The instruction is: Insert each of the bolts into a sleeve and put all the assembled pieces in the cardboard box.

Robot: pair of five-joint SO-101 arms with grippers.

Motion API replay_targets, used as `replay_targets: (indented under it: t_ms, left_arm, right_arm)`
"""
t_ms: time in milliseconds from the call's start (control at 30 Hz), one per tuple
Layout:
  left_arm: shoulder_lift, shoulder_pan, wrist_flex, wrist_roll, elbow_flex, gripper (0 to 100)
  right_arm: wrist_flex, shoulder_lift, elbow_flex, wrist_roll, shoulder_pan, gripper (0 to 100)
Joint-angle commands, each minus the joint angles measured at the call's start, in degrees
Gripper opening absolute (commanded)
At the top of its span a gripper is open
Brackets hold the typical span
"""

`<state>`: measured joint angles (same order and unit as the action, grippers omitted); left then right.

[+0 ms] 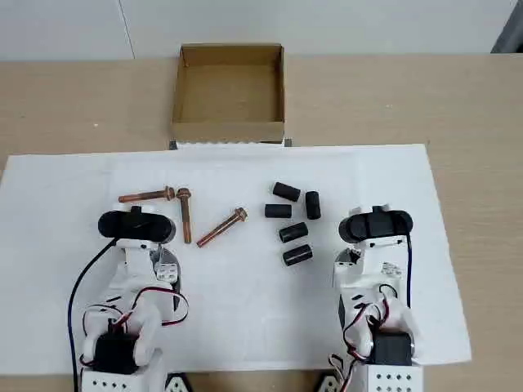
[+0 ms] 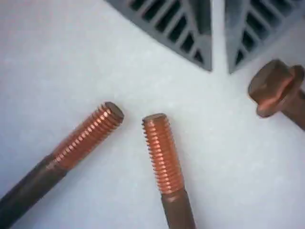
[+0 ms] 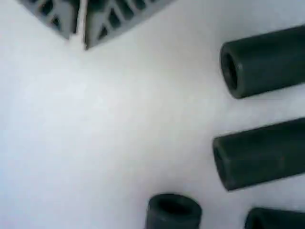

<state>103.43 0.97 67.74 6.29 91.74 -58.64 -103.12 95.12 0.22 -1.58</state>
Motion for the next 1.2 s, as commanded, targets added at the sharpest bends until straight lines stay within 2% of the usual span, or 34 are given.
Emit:
replay_targets:
  t_ms: [0,400,633,833,933,1033,1167]
  left_arm:
    - [0.4,-0.1,-1.1,-0.3,-0.1,1]
    - [0.4,0.4,-1.1,-0.4,-0.1,1]
    - [0.3,6.7,-5.0,-0.2,-1.2,1]
    - [-0.2,6.9,-5.5,-3.5,-9.5,1]
    - [-1.4,6.9,-2.9,-4.4,-15.6,1]
    - [-8.9,6.8,0.3,-4.2,-23.3,1]
    - [-25.2,6.6,5.2,-4.0,-39.1,1]
  right_arm:
    - [1.2,-0.8,-0.3,-0.6,0.1,0.4]
    - [1.2,-0.8,-0.3,-0.6,0.1,0.4]
    - [1.2,-0.8,-0.3,-0.6,0.1,0.4]
    - [1.2,-0.8,-0.3,-0.6,0.1,0.4]
    - [1.2,-0.8,-0.3,-0.6,0.1,0.4]
    - [1.2,-0.8,-0.3,-0.6,0.1,0.4]
    - [1.2,-0.8,-0.3,-0.6,0.1,0.4]
